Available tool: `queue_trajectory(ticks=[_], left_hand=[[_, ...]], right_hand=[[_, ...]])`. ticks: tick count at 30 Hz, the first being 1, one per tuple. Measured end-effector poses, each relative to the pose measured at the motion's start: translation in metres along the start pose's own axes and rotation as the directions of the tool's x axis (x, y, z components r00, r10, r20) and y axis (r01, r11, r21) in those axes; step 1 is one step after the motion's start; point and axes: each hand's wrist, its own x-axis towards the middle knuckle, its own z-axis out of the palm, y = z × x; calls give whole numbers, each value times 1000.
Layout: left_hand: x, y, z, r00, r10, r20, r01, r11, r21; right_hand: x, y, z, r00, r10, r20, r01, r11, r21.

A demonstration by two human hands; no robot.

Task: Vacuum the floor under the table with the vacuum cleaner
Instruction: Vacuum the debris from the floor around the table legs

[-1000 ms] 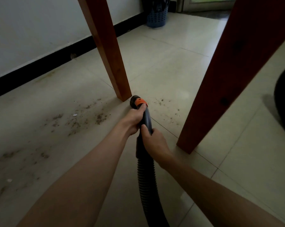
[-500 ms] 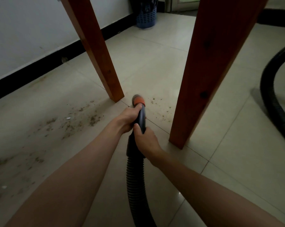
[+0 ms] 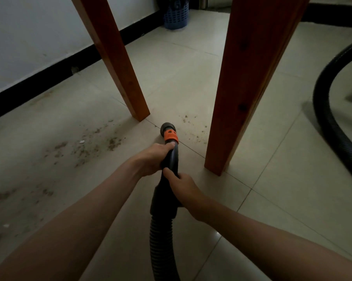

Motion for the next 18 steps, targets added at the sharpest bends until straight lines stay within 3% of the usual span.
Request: queue_trajectory(ticks=[4,11,18], left_hand=[[-12,-5,-2,998,-34,54,32,999,41],[-30,-12,2,988,-59,140,26,973,229],[-40,-13,3,973,-99,210,19,936,352]], right_hand=[[-12,3,-9,998,43,42,-48,990,133],[2,-8,-29,972,74,-223,-39,986,160],[15,-11,-30,973,49,-225,-23,993,115]])
